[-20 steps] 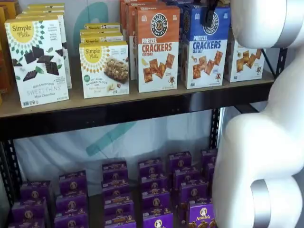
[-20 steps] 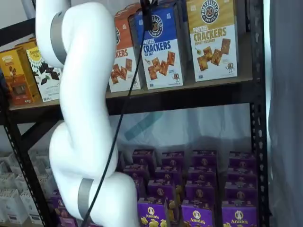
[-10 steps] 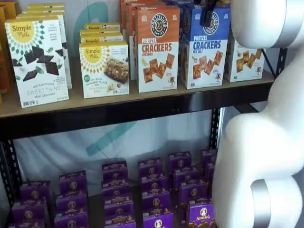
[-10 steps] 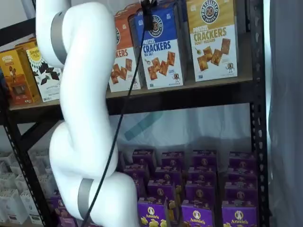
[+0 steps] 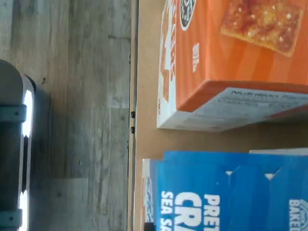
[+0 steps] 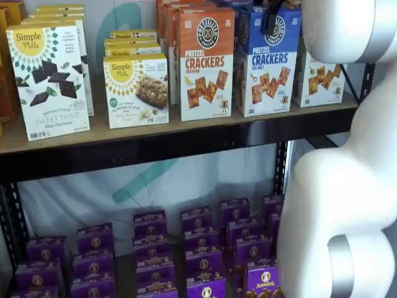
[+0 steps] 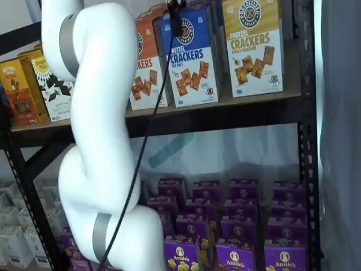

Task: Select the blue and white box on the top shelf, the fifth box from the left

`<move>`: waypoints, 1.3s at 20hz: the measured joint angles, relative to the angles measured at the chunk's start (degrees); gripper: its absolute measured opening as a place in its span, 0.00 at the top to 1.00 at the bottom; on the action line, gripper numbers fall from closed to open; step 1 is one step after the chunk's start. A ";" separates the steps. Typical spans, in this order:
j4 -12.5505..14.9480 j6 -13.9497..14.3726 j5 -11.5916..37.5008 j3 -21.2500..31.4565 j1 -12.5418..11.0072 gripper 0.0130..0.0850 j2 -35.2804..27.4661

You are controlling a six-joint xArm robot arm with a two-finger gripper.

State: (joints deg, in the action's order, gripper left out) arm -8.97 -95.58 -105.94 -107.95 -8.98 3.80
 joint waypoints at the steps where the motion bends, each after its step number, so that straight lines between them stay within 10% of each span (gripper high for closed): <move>1: -0.04 0.04 -0.10 -0.03 0.01 0.33 0.04; 26: -0.06 0.17 -4.73 10.93 -0.24 0.33 13.10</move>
State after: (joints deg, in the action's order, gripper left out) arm -9.03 -95.40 -110.66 -97.02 -9.22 16.90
